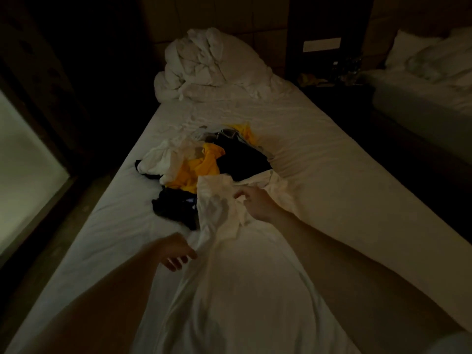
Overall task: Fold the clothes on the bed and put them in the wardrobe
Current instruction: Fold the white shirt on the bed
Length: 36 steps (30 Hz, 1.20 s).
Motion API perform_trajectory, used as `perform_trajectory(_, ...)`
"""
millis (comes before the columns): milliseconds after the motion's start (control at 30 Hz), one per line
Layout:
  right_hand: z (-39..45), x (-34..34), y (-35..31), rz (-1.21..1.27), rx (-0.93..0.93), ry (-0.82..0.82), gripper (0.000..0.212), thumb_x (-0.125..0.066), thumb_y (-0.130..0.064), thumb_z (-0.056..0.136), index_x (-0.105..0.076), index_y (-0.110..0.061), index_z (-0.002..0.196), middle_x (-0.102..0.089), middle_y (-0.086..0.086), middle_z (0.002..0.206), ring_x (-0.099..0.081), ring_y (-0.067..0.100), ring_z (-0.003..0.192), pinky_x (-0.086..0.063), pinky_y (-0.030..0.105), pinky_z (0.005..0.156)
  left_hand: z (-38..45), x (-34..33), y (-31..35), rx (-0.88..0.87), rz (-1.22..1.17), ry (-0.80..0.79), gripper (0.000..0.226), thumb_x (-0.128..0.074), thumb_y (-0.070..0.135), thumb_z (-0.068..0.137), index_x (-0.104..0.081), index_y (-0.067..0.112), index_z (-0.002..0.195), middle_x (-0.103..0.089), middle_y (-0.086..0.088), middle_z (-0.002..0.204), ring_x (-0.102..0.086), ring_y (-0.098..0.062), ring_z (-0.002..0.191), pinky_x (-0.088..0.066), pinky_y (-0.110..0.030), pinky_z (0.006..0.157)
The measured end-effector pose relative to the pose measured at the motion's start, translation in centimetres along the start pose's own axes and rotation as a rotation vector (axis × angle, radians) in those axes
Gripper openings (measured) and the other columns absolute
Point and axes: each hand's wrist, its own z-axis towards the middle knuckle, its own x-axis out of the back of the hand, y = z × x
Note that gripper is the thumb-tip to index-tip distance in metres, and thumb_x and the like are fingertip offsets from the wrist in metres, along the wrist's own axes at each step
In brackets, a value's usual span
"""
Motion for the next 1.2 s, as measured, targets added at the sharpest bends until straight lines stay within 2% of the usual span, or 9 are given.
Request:
perform_trajectory(200,-9.4,1.7,4.2,-0.223,-0.29,0.093,0.04,-0.044,0.002,0.088,-0.056,-0.011,0.124,-0.059,0.011,0.128,-0.056,0.029,0.117,-0.047,0.033,0.095,-3.7,-5.6,-3.5,-0.085,0.048,0.002,0.042,-0.081,0.032,0.076,-0.06,0.004,0.1,-0.066,-0.006,0.084,-0.068,-0.017,0.067,-0.052,-0.025,0.059)
perform_trajectory(267,-13.6,2.1,6.7,-0.373,-0.5,0.035,0.047,-0.049,-0.011,0.092,-0.041,-0.011,0.138,-0.05,0.015,0.137,-0.051,0.034,0.123,-0.045,0.036,0.096,-4.9,-7.3,-4.4,-0.115,0.235,0.155,0.05,-0.084,0.041,0.069,-0.057,0.008,0.096,-0.063,-0.008,0.095,-0.067,-0.024,0.09,-0.05,-0.029,0.069)
perform_trajectory(400,-21.0,0.2,9.3,-0.566,-0.744,0.001,0.062,-0.053,-0.037,0.095,-0.029,-0.008,0.145,-0.039,0.015,0.144,-0.043,0.036,0.131,-0.039,0.039,0.104,-7.7,-10.8,-6.2,-0.12,0.378,0.32,0.087,-0.079,0.044,0.073,-0.035,0.006,0.138,-0.044,-0.017,0.139,-0.046,-0.033,0.128,-0.043,-0.038,0.098)
perform_trajectory(600,-26.8,-0.6,10.1,-0.392,-0.784,0.022,0.073,-0.068,-0.057,0.076,-0.05,-0.013,0.131,-0.058,0.009,0.127,-0.059,0.028,0.111,-0.049,0.034,0.09,-9.7,-12.6,-8.9,-0.038,0.313,0.213,0.089,-0.074,0.046,0.078,-0.031,0.004,0.144,-0.04,-0.017,0.146,-0.044,-0.031,0.131,-0.04,-0.038,0.105)
perform_trajectory(800,-29.0,0.1,8.6,-0.392,-0.535,-0.064,0.055,-0.071,-0.035,0.08,-0.046,-0.015,0.125,-0.056,0.011,0.125,-0.057,0.028,0.105,-0.051,0.037,0.085,-12.8,-12.2,-8.1,-0.217,0.291,0.254,0.088,-0.078,0.039,0.078,-0.03,0.009,0.146,-0.036,-0.013,0.147,-0.04,-0.029,0.132,-0.044,-0.035,0.099)
perform_trajectory(933,-28.7,-0.5,5.7,-0.367,-0.452,0.05,0.045,-0.072,-0.036,0.079,-0.049,-0.015,0.111,-0.059,0.009,0.115,-0.059,0.027,0.098,-0.053,0.038,0.083,-14.4,-13.0,-6.1,-0.299,0.151,0.186,0.077,-0.078,0.053,0.073,-0.049,0.012,0.132,-0.058,-0.011,0.126,-0.066,-0.026,0.099,-0.058,-0.036,0.074)
perform_trajectory(1000,-28.3,-1.3,3.6,-0.185,-0.468,0.088,0.05,-0.073,-0.043,0.081,-0.051,-0.013,0.114,-0.056,0.002,0.109,-0.063,0.029,0.098,-0.054,0.036,0.076,-15.6,-13.5,-5.2,-0.22,-0.016,0.006,0.068,-0.074,0.055,0.076,-0.053,0.008,0.121,-0.064,-0.013,0.111,-0.072,-0.029,0.077,-0.061,-0.036,0.064)
perform_trajectory(1067,-27.8,-2.3,1.8,0.133,-0.518,0.056,0.036,-0.064,-0.039,0.09,-0.055,-0.008,0.107,-0.06,0.005,0.108,-0.071,0.035,0.084,-0.06,0.041,0.071,-16.5,-13.7,-4.8,-0.159,-0.126,-0.125,0.06,-0.069,0.048,0.084,-0.057,-0.001,0.117,-0.066,-0.017,0.108,-0.072,-0.036,0.077,-0.061,-0.04,0.063)
perform_trajectory(1200,-27.7,-4.0,0.7,0.396,-0.511,0.057,0.021,-0.043,-0.013,0.1,-0.058,-0.005,0.113,-0.059,0.013,0.114,-0.071,0.043,0.07,-0.061,0.052,0.066,-16.4,-14.0,-5.8,-0.208,-0.125,-0.126,0.028,-0.059,0.013,0.093,-0.06,-0.003,0.116,-0.069,-0.019,0.103,-0.071,-0.039,0.086,-0.059,-0.035,0.056)
